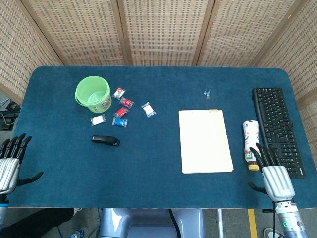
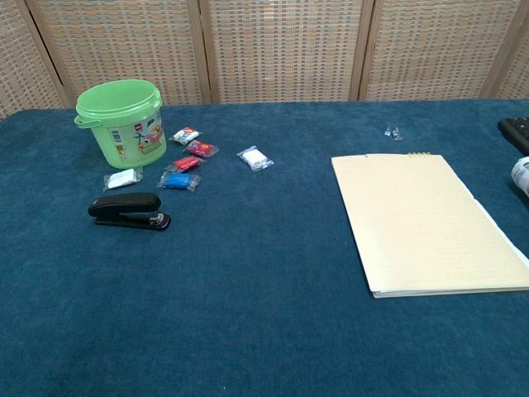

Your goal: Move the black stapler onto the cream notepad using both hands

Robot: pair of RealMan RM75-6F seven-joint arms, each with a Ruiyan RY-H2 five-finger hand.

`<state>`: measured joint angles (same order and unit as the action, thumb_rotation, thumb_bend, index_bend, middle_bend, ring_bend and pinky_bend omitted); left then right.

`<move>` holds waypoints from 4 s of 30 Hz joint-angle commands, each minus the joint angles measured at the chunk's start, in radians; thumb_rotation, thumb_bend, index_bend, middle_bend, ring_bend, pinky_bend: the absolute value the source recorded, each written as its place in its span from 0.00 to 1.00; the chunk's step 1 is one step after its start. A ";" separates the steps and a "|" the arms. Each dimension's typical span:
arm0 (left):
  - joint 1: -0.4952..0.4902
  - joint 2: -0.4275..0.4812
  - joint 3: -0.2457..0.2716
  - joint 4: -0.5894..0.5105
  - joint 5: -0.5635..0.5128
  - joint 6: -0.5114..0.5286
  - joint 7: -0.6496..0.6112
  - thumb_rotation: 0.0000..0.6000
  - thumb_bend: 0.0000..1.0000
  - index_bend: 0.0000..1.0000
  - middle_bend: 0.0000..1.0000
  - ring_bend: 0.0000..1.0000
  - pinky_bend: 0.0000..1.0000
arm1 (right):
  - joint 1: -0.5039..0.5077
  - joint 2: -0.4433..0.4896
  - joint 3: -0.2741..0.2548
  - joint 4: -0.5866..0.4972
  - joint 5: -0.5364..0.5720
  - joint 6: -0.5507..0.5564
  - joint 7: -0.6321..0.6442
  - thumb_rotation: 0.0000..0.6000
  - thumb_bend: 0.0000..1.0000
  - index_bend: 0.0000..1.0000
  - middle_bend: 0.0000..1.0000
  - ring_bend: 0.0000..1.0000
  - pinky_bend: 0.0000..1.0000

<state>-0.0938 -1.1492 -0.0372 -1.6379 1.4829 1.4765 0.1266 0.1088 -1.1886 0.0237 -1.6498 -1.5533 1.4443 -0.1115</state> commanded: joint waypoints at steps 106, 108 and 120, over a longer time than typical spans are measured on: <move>-0.649 -0.397 -0.111 0.251 -0.617 -0.565 0.534 1.00 0.32 0.35 0.22 0.21 0.28 | 0.010 0.023 0.019 0.024 0.037 -0.027 0.160 1.00 0.06 0.07 0.00 0.00 0.06; -0.660 -0.409 -0.110 0.261 -0.635 -0.565 0.550 1.00 0.32 0.35 0.22 0.21 0.29 | 0.011 0.024 0.021 0.026 0.040 -0.028 0.167 1.00 0.06 0.07 0.00 0.00 0.06; -0.684 -0.481 -0.091 0.317 -0.597 -0.503 0.569 1.00 0.56 0.68 0.50 0.45 0.47 | 0.012 0.026 0.019 0.027 0.038 -0.031 0.181 1.00 0.06 0.08 0.00 0.00 0.06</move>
<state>-0.7780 -1.6149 -0.1346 -1.3367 0.8557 0.9517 0.7048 0.1210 -1.1625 0.0428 -1.6226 -1.5151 1.4131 0.0692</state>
